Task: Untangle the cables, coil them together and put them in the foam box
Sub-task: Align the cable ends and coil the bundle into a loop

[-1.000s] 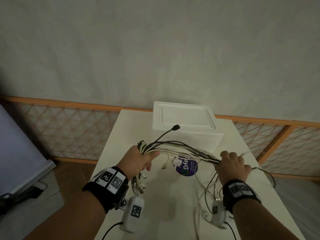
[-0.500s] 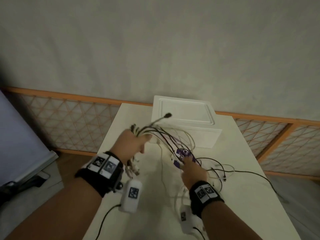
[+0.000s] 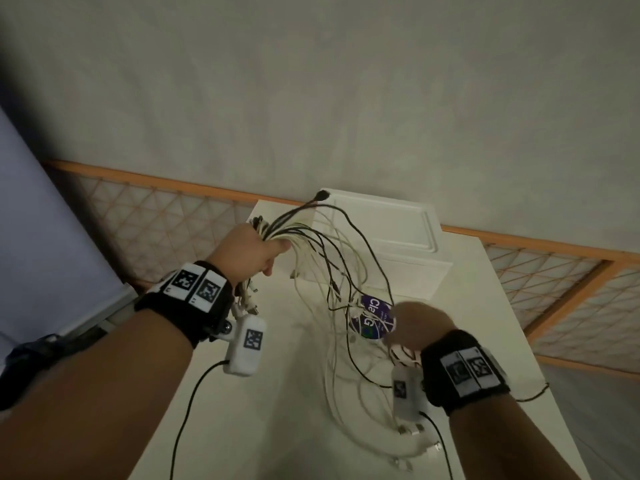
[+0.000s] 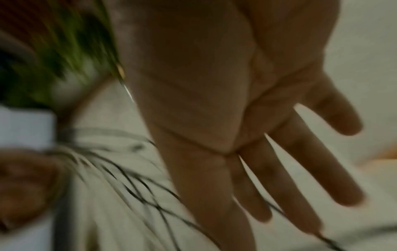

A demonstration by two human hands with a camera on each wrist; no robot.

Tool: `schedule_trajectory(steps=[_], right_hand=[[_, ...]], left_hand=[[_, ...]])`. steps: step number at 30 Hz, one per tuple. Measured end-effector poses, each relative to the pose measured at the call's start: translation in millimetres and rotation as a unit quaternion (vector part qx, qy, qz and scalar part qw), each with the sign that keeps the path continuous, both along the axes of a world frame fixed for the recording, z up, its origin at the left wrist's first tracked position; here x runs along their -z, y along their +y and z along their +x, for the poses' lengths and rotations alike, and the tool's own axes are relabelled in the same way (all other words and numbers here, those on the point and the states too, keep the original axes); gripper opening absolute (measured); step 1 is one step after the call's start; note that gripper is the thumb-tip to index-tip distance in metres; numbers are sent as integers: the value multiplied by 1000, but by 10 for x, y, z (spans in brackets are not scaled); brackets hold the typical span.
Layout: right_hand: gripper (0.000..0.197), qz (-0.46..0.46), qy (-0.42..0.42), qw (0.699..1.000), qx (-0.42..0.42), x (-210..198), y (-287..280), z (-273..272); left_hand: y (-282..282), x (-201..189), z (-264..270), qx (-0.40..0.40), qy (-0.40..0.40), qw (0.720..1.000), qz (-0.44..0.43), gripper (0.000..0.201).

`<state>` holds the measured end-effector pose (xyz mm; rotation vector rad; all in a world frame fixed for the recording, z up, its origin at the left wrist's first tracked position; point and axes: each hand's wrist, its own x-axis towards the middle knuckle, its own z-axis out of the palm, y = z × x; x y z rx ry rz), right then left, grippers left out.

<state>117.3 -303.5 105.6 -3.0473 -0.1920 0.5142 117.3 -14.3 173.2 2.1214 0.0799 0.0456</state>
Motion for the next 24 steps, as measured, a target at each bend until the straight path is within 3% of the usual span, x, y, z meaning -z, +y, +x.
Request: schedule_trajectory(steps=[1,2,3,4,5,6,8,11,15,17,19,22,24], right_hand=[[33,39,-112,993,0,-165,95,5],[29,122,-227,966,-4,-287,206,-8],[34,216,-318,923,-14,-387,333,-22],[46,269,-352,896,-23,-408,449,-12],[57,283,-334,899,-31,-367,551,10],[60,279,-268,922,-23,-238,618,40],[45,229,-93,969,12,152,670,58],[33,135,50,989,43,753,375,-76],[31,29,82,988,124,1167,-351,-314],[30,-27,86,988,126,1128,-547,-301],[42,-76,120,984,105,983,-559,-200],[59,-17,103,993,45,494,-308,-39],[58,68,-26,997,1,86,-76,-42]], left_hand=[[-24,24,-1,2,7,1000,11,54],[-60,32,-21,6,14,1000,24,53],[-104,37,-46,15,17,999,35,54],[-169,37,-77,30,16,999,42,55],[-248,27,-113,50,8,998,40,57],[-336,-3,-165,67,-8,997,33,57],[-467,-43,-233,81,-46,995,19,53],[-438,-11,-239,45,-60,997,-22,50],[-189,126,-266,-47,-50,994,-82,53],[-130,230,-288,-47,-21,995,-82,51],[-126,363,-283,-41,22,996,-74,54],[-211,492,-258,-47,63,995,-57,54],[-292,528,-245,-40,73,995,-52,52]])
